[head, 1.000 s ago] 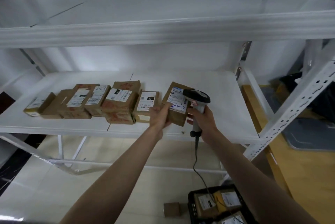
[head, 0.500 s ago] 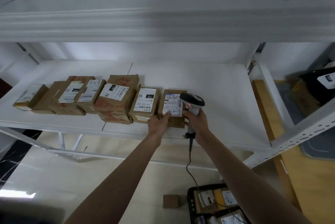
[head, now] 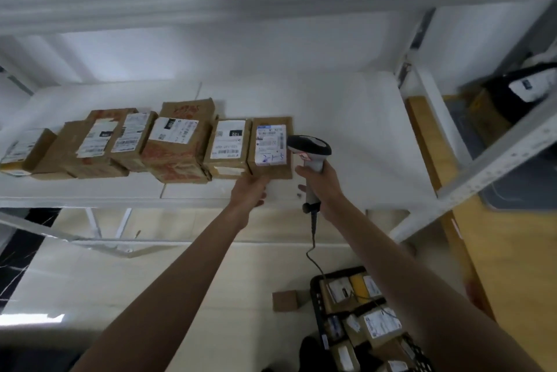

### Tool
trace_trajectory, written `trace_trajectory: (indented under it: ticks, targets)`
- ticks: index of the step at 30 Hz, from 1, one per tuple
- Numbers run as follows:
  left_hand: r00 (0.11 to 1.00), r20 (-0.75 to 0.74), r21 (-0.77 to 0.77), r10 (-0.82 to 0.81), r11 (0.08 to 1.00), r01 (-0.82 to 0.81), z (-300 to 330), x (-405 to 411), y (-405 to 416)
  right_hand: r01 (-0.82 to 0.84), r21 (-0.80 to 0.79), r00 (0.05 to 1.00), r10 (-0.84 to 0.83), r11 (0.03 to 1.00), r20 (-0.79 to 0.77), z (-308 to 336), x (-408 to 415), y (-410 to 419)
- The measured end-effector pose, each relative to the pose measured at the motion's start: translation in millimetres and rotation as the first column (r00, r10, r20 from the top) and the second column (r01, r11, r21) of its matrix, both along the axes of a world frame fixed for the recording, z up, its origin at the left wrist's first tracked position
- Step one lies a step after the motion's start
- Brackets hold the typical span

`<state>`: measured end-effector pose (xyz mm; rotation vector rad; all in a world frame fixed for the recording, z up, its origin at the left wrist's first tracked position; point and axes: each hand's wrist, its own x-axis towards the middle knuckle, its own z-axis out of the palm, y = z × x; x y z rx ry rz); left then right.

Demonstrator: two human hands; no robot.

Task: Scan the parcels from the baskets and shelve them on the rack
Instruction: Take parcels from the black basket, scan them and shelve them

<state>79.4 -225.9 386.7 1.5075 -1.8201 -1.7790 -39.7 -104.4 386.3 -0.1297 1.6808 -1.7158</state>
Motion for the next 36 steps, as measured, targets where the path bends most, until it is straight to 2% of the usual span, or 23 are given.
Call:
trace_trajectory:
  ticks: [4, 8, 11, 13, 18, 23, 28, 32, 36]
  targets:
    - [0.993, 0.028, -0.064, -0.112, 0.991, 0.114, -13.2, 1.2, 24.0, 0.065, -0.066, 0.996, -0.06, 0.996, 0.07, 2.0, 19.7, 54.2]
    - [0.949, 0.075, -0.095, -0.307, 0.945, 0.313, -28.9, -0.6, 65.4, 0.222, -0.055, 0.97, -0.214, 0.974, 0.119, -3.1, 48.4, 115.5]
    - [0.868, 0.109, -0.07, -0.484, 0.868, 0.492, -44.0, -3.1, 101.1, 0.344, -0.041, 0.926, -0.332, 0.938, 0.181, -15.5, 74.0, 166.8]
    - [0.802, 0.125, -0.047, -0.585, 0.803, 0.594, -56.9, -3.5, 125.6, 0.421, 0.026, 0.883, -0.417, 0.907, 0.215, -27.6, 92.5, 200.6]
    - [0.624, 0.157, 0.037, -0.766, 0.636, 0.771, -97.7, 6.5, 190.2, 0.605, 0.159, 0.737, -0.624, 0.781, 0.262, -68.0, 143.8, 278.8]
    - [0.424, 0.241, 0.145, -0.873, 0.465, 0.873, -144.3, 24.2, 246.7, 0.708, 0.253, 0.585, -0.748, 0.66, 0.315, -114.6, 191.6, 339.8]
    - [0.232, 0.315, 0.169, -0.92, 0.295, 0.941, -201.0, 33.5, 285.5, 0.748, 0.329, 0.46, -0.808, 0.576, 0.368, -171.5, 220.6, 380.7]
    - [0.191, 0.36, 0.211, -0.913, 0.279, 0.937, -256.4, 34.8, 302.1, 0.747, 0.361, 0.411, -0.815, 0.558, 0.409, -221.4, 231.6, 400.3]
    - [0.178, 0.421, 0.231, -0.889, 0.295, 0.927, -312.4, 33.3, 297.0, 0.714, 0.388, 0.41, -0.797, 0.583, 0.444, -279.4, 224.0, 395.3]
